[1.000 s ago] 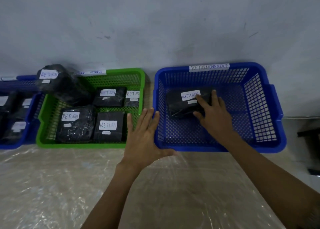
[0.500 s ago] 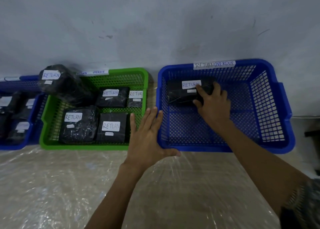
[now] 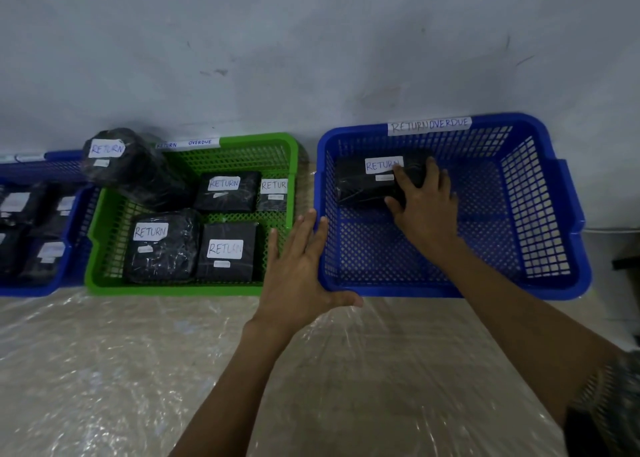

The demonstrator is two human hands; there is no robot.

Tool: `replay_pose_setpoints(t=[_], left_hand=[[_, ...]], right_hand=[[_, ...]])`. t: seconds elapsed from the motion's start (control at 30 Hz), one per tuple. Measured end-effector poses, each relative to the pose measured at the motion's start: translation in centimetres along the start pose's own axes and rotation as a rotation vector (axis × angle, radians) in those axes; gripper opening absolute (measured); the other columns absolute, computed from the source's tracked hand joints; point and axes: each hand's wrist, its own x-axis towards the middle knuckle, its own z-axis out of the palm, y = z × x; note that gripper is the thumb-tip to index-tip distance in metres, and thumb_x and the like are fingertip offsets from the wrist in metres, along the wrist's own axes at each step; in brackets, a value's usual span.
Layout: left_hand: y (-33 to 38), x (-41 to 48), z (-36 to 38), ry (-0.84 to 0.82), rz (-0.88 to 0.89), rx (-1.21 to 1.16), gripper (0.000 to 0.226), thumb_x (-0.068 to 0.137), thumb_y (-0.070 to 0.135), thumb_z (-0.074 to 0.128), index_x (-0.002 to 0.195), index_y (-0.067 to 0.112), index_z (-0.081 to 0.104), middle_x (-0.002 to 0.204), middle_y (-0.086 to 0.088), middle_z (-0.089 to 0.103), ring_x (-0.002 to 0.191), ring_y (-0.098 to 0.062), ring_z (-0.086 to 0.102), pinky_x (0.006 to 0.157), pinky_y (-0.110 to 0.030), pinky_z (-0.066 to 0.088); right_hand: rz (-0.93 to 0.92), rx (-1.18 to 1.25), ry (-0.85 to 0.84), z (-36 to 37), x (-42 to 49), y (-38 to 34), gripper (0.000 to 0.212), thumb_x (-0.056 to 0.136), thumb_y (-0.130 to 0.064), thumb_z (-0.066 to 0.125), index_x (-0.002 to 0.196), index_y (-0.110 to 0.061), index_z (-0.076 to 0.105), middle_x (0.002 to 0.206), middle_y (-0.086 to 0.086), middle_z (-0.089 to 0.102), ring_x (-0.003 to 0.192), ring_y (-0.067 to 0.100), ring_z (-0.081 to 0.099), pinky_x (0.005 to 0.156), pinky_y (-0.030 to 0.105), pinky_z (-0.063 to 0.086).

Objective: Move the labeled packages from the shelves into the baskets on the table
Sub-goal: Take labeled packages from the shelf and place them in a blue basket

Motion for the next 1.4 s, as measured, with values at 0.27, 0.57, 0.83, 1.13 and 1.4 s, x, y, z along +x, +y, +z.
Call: replay_pose_setpoints(t=[0.27, 0.57, 0.83, 1.13, 1.4], left_hand=[[0.4, -0.1, -0.6, -0.066, -0.022, -0.064, 0.132, 0.056, 0.079, 0.065, 0.153, 0.019, -0.002, 0.160, 0.002, -0.015, 0.148, -0.015, 0.000, 0.119, -0.047, 0.013], [0.8, -0.3, -0.6, 0.026, 0.019, 0.070, 0.121, 0.062, 0.080, 0.060, 0.153, 0.021, 0.007, 0.160, -0.006, -0.011, 0.147, -0.019, -0.011, 0.119, -0.049, -0.001], [1.5, -5.3, -2.2, 0.221, 0.077, -0.281, 0.073, 0.080, 0.050, 0.069, 0.140, 0.015, 0.045, 0.145, -0.005, 0.043, 0.131, -0.019, 0.042, 0.108, -0.036, 0.034], [-5.3, -24.1, -3.3, 0.315, -0.184, -0.650, 0.035, 0.078, 0.040, 0.075, 0.110, 0.025, 0.068, 0.101, 0.015, 0.069, 0.086, 0.003, 0.063, 0.074, -0.016, 0.050], [-16.9, -47.9, -3.3, 0.417, -0.333, -0.719, 0.029, 0.082, 0.035, 0.072, 0.107, 0.021, 0.069, 0.094, 0.013, 0.069, 0.079, 0.003, 0.062, 0.069, -0.009, 0.045]], right_hand=[[-0.092, 0.162, -0.078, -1.4, -0.8, 0.3, 0.073, 0.090, -0.039, 0.058, 0.150, -0.029, 0.016, 0.157, 0.016, -0.010, 0.143, 0.040, -0.006, 0.110, 0.063, 0.009], [-0.225, 0.224, -0.044, -2.8, -1.1, 0.2, 0.072, 0.090, -0.035, 0.060, 0.149, -0.024, 0.020, 0.158, 0.015, -0.009, 0.145, 0.034, -0.006, 0.112, 0.060, 0.005], [-0.393, 0.443, 0.089, -5.4, -9.4, -2.5, 0.058, 0.089, -0.036, 0.058, 0.140, -0.017, 0.039, 0.154, 0.014, 0.020, 0.142, 0.031, 0.021, 0.111, 0.059, 0.022], [-0.510, 0.546, -0.072, -5.7, -27.7, -11.8, 0.039, 0.086, -0.032, 0.065, 0.122, -0.017, 0.058, 0.113, -0.004, 0.060, 0.102, 0.007, 0.055, 0.086, 0.012, 0.035], [-0.540, 0.659, -0.228, -1.8, -45.1, -25.1, 0.035, 0.080, -0.022, 0.072, 0.111, -0.029, 0.056, 0.098, -0.008, 0.064, 0.090, -0.003, 0.059, 0.078, 0.003, 0.041]])
